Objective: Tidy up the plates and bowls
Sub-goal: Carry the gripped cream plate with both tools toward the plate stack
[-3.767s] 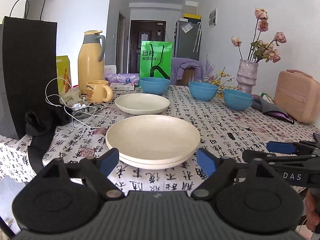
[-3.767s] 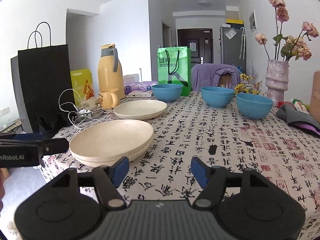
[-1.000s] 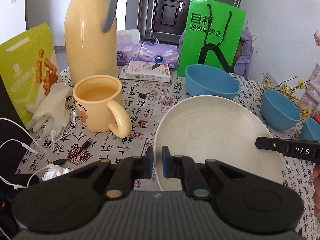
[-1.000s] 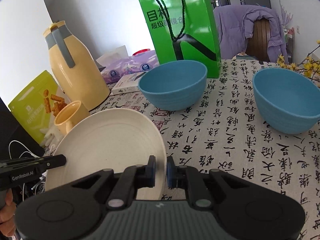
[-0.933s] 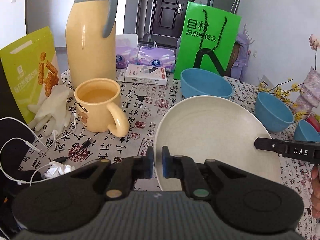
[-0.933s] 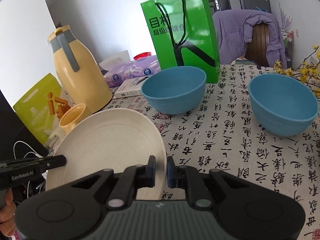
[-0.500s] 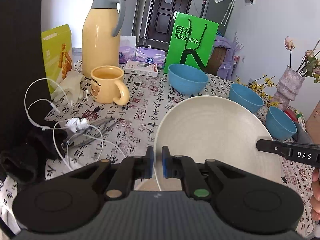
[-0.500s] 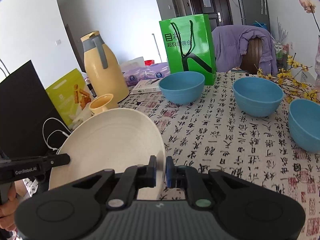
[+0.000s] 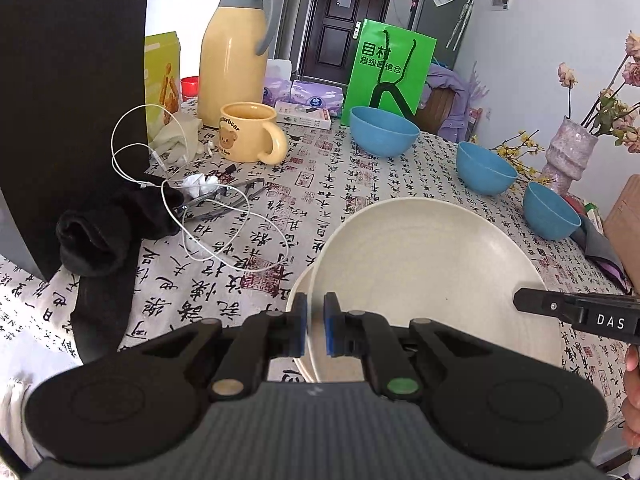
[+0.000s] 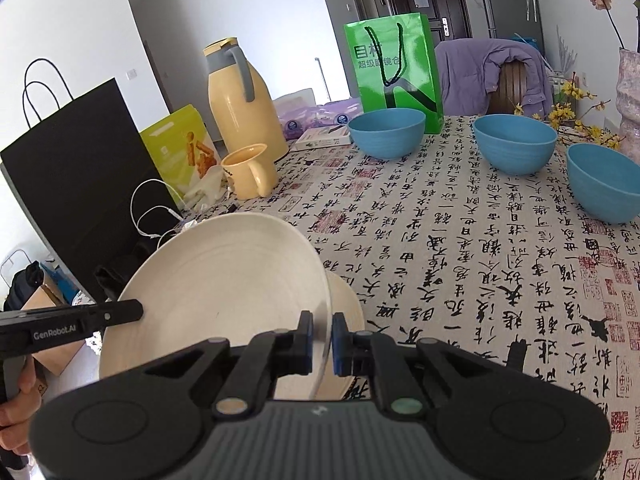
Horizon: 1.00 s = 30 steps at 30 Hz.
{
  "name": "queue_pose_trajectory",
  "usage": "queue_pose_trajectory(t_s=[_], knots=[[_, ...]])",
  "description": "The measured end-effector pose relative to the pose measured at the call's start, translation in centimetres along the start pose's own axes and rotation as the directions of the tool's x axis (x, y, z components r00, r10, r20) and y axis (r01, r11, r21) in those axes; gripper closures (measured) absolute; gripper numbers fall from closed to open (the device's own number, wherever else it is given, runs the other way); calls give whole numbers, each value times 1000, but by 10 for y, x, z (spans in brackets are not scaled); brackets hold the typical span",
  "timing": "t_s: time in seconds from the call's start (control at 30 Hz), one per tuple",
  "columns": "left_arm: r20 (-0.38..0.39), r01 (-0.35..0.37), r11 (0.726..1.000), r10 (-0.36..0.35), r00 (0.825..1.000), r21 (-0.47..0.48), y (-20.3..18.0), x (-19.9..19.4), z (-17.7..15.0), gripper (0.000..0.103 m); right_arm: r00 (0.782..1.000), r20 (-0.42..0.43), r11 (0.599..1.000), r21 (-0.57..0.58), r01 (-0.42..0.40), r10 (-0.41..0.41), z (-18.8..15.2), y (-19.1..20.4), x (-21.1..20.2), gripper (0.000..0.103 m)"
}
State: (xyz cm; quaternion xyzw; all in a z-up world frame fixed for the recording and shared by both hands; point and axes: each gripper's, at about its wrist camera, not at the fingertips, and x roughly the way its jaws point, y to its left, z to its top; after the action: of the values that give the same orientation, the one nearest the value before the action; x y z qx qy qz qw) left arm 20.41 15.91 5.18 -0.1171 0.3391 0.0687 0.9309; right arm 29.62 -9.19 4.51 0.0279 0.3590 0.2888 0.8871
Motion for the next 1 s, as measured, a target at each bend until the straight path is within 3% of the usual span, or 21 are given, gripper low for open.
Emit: queue_pose_trajectory(t_s=[0.2,0.63,0.93,1.0], knots=[[-4,-13,1000,13,1000,7,5,6,-3,95,1000,-13,1000,5,1,-1,-8,4,7,94],[-61,-23,1000,24,998,21,9,59,13,95,997,-53,998,1,63,-63,-5,-2,53,91],[-63,-24,997,28,998,67,8,75,10,94,990,-30,985,-111,132,-136,-7,11,58,88],[-48,-17,996,21,999,86,6,74,10,93,988,-24,980,-132,147,-151,-9,14,58,82]])
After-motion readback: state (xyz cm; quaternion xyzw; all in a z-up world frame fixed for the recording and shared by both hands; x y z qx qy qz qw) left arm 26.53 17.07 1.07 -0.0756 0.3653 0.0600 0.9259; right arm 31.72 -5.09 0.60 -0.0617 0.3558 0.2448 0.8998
